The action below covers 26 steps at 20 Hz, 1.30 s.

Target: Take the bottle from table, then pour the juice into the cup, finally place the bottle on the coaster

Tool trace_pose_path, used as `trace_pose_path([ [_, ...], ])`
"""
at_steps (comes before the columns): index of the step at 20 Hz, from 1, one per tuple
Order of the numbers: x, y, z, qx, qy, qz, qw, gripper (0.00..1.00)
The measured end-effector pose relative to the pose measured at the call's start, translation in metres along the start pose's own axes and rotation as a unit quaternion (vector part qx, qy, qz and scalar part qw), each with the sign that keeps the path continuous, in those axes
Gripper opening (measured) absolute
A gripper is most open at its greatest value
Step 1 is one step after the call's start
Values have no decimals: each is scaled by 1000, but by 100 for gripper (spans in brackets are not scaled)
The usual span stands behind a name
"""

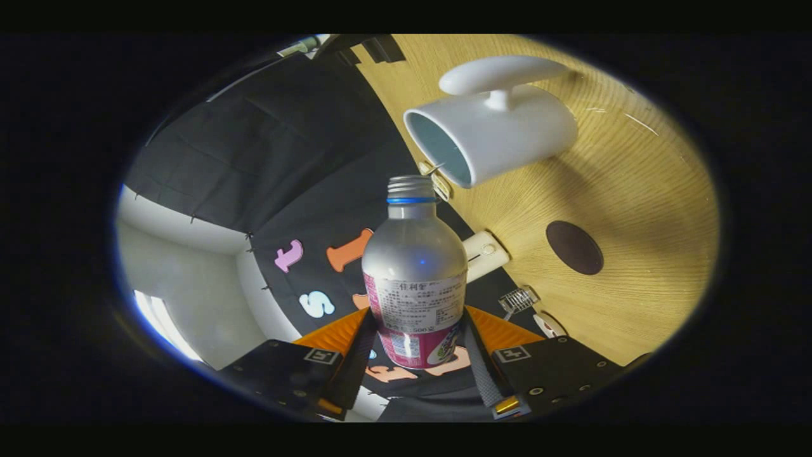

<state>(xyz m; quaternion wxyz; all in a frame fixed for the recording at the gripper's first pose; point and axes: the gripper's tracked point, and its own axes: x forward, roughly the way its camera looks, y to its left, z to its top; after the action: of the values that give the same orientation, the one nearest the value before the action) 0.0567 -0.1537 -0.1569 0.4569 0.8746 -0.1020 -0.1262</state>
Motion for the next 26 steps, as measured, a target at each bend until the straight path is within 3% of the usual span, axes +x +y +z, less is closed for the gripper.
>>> trace_pose_path([
  [13, -2, 24, -11, 37, -1, 39, 999, 74],
  [26, -7, 20, 1, 53, -27, 41, 997, 73],
])
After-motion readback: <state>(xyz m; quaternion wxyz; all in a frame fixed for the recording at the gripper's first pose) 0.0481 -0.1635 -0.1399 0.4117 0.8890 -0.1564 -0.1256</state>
